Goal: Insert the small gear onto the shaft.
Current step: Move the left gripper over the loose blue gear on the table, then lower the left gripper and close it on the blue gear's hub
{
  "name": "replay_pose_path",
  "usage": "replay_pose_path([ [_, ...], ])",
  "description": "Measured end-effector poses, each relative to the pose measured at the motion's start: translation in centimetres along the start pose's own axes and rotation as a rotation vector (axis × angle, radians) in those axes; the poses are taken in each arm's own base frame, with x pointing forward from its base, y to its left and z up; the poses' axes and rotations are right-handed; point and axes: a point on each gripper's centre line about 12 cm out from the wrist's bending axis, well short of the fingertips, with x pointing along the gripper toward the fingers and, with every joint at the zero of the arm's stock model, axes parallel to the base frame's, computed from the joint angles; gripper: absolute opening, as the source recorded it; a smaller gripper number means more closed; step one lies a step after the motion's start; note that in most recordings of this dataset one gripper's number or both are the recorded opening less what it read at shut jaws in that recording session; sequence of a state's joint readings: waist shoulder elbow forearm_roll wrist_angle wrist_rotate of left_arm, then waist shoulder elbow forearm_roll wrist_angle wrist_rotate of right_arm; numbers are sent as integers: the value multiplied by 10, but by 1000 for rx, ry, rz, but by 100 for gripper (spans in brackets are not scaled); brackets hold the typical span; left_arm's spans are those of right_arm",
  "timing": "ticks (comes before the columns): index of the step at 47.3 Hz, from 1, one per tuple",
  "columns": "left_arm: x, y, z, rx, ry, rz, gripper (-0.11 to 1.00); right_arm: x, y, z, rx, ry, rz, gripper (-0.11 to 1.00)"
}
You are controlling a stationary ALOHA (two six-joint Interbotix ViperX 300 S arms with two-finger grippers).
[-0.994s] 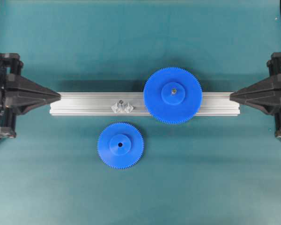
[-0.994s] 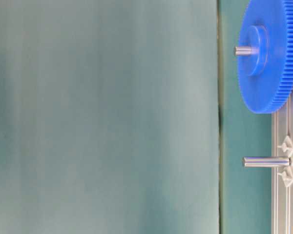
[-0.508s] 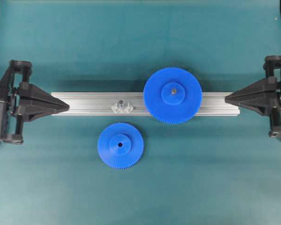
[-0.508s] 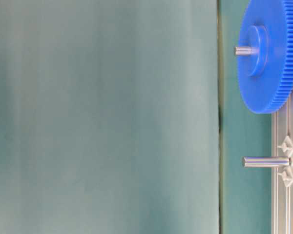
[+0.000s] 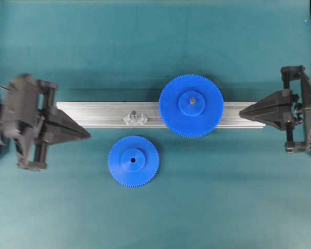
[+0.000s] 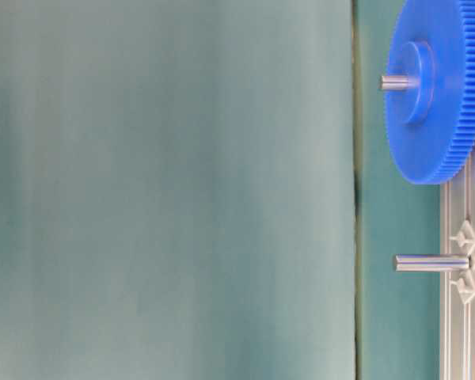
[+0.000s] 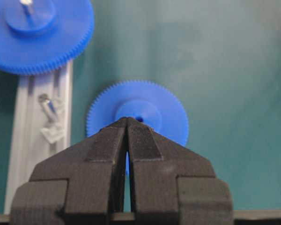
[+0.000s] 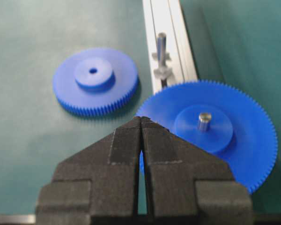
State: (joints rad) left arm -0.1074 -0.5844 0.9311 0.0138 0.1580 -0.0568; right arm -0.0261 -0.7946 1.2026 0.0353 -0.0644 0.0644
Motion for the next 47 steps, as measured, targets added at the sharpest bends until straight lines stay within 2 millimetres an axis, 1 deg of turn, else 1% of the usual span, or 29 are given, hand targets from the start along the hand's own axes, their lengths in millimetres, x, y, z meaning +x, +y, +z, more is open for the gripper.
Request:
replay_pose_path([
  [14,33,-6,0,-18,134,-8,-2,7,-1,-13,-1,86,-6,3],
  [21,44,-7,-1,-17,195,-5,-2,9,-1,-15,-2,102,-9,3],
  [38,68,-9,-6,-16,266,-6,-2,15,-2,-23,0,145,-13,3],
  [47,85,-9,-12,-12,332,-1,-2,17,-2,-24,-2,151,-14,3],
])
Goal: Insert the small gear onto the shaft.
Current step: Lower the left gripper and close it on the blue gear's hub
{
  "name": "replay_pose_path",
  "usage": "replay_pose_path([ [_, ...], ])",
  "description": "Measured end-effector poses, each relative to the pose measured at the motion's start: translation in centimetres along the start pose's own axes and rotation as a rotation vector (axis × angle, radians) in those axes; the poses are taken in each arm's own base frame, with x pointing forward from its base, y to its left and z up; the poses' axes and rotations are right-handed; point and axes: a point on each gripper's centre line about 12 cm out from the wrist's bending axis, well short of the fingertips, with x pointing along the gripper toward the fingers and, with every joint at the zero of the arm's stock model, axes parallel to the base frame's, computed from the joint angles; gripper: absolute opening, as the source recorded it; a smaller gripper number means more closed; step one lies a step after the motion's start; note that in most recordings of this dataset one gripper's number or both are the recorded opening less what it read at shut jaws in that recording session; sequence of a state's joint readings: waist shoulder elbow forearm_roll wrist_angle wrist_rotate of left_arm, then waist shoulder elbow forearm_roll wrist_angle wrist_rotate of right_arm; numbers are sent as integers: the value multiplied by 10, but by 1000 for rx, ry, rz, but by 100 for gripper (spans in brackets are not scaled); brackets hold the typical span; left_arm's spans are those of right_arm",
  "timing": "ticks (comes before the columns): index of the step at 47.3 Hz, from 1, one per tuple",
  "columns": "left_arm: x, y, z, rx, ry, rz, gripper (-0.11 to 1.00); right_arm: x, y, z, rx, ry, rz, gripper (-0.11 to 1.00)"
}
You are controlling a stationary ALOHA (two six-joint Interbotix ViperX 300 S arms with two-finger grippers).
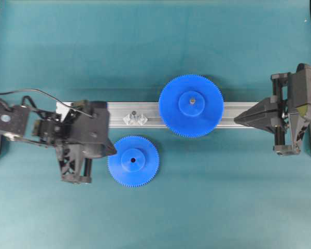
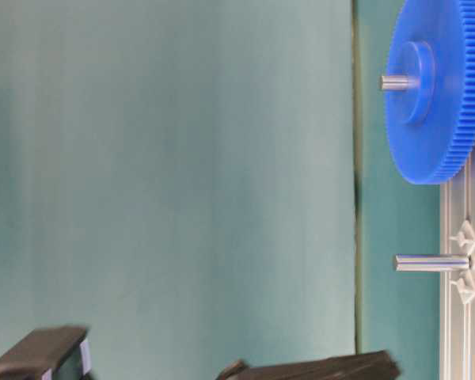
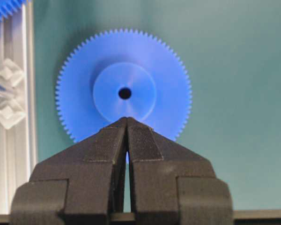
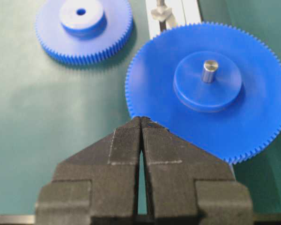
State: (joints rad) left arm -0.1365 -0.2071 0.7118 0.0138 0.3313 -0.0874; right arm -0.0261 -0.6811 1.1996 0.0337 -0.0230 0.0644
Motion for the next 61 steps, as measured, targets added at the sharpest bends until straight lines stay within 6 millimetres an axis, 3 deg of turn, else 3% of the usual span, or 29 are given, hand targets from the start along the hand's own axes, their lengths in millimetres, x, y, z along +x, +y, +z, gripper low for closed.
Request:
replay_pose_path([
  [29,52,-1,14,-4,252,22,-2,5,0,2,2,14,-1,3],
  [61,74,-2,27,4,359,30,-2,5,0,2,2,14,-1,3],
])
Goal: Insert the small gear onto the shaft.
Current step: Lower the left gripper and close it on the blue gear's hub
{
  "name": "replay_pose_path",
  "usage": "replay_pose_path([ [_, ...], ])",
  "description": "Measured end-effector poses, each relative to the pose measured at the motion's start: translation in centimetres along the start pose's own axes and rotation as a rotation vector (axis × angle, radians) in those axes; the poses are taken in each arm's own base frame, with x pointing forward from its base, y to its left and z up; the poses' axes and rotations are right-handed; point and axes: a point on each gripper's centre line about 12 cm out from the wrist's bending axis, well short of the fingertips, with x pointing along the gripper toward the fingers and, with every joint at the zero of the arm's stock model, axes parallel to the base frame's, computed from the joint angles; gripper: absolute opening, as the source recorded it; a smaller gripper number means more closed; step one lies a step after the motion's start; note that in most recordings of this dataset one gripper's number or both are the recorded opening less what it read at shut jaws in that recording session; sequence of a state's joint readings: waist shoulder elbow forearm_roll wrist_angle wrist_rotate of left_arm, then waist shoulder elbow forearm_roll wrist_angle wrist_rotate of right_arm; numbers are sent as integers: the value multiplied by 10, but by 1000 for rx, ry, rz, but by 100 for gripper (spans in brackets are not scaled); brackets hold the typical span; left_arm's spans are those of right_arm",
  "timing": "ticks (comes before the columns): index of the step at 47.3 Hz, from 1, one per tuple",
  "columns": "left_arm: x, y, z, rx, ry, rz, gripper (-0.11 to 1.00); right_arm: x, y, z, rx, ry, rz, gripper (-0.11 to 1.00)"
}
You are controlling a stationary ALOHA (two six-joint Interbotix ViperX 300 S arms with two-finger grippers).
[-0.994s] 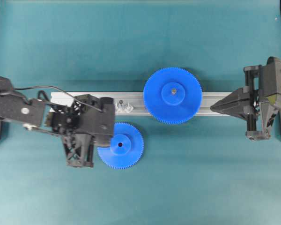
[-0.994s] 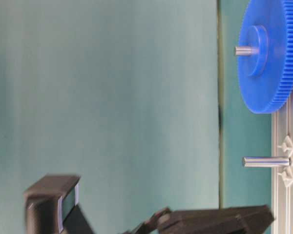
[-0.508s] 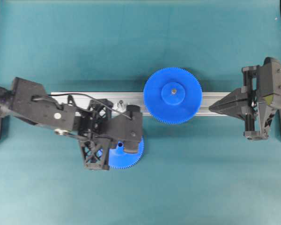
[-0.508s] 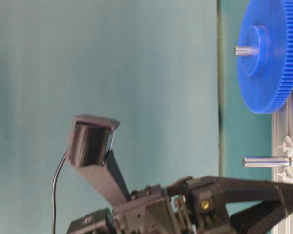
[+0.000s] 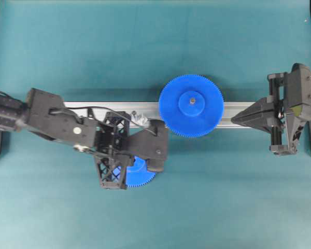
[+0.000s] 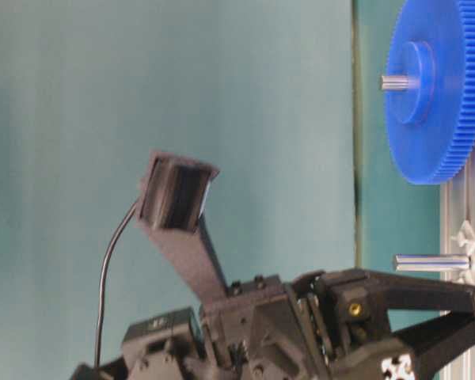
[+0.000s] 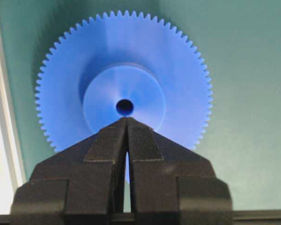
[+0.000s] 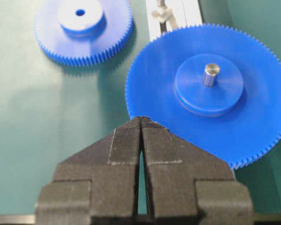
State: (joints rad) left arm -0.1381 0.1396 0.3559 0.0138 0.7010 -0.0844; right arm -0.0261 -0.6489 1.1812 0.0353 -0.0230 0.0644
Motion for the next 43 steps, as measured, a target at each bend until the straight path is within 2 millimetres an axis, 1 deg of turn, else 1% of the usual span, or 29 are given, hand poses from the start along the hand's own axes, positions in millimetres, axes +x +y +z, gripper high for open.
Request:
replay_pose_path([
  [11,7,0,6,-2,35,3,-2,0,0,0,0,0,0,3],
  [24,6,0,6,0,35,4,-2,0,0,0,0,0,0,3],
  [43,7,-1,8,49,12,1,-2,0,0,0,0,0,0,3],
])
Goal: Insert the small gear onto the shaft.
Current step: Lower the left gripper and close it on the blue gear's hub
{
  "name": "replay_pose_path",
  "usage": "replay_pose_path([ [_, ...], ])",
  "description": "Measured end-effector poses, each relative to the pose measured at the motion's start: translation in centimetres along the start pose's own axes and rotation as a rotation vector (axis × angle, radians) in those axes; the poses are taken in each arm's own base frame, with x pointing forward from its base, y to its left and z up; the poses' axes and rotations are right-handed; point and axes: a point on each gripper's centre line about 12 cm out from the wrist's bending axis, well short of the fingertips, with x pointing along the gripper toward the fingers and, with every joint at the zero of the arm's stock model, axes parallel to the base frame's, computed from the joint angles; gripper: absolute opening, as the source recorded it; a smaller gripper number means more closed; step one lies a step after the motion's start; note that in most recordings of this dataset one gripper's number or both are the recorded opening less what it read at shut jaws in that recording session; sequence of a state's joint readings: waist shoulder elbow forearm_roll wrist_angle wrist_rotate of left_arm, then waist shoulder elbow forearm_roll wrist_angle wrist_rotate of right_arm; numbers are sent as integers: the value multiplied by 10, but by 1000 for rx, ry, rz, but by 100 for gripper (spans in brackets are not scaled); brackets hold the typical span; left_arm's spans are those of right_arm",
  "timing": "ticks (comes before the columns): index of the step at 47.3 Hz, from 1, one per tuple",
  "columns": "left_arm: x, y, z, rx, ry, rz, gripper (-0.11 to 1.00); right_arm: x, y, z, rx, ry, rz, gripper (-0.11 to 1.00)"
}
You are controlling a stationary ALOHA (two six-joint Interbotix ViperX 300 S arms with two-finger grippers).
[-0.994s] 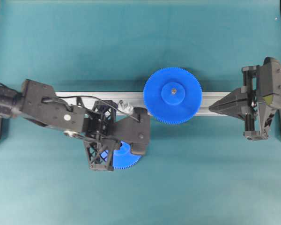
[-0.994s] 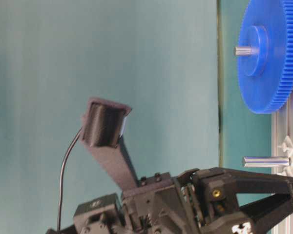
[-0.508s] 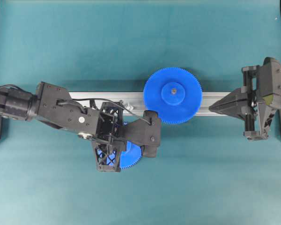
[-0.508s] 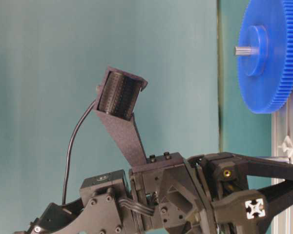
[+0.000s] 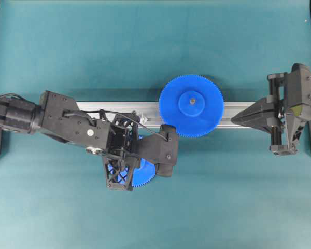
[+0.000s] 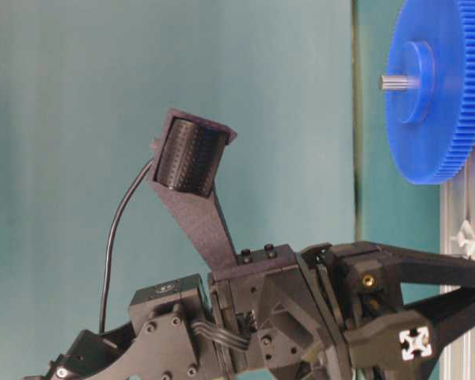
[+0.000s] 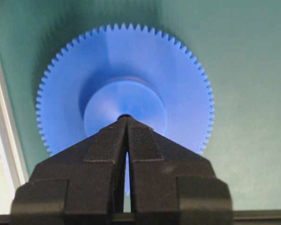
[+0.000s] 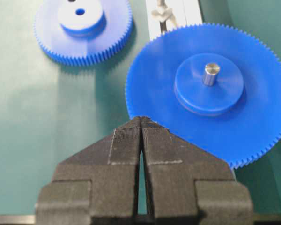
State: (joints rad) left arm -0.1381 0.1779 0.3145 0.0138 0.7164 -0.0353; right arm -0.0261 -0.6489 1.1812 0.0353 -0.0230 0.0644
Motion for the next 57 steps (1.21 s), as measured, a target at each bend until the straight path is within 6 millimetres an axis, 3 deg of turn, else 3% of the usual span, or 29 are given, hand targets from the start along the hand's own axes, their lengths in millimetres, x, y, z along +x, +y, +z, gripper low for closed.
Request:
replay_pose_path([
  [9,1,1,-1,-1,-2,0,-1,0,0,0,0,-2,0,3],
  [14,2,0,-2,-6,0,0,8,0,0,0,0,-2,0,3],
  [25,2,1,-2,-45,0,1,72,0,0,0,0,-2,0,3],
  [30,2,0,-2,-51,3,1,92,0,0,1,0,-3,0,3],
  [57,14,0,-6,-49,20,2,92,0,0,0,-2,-3,0,3],
])
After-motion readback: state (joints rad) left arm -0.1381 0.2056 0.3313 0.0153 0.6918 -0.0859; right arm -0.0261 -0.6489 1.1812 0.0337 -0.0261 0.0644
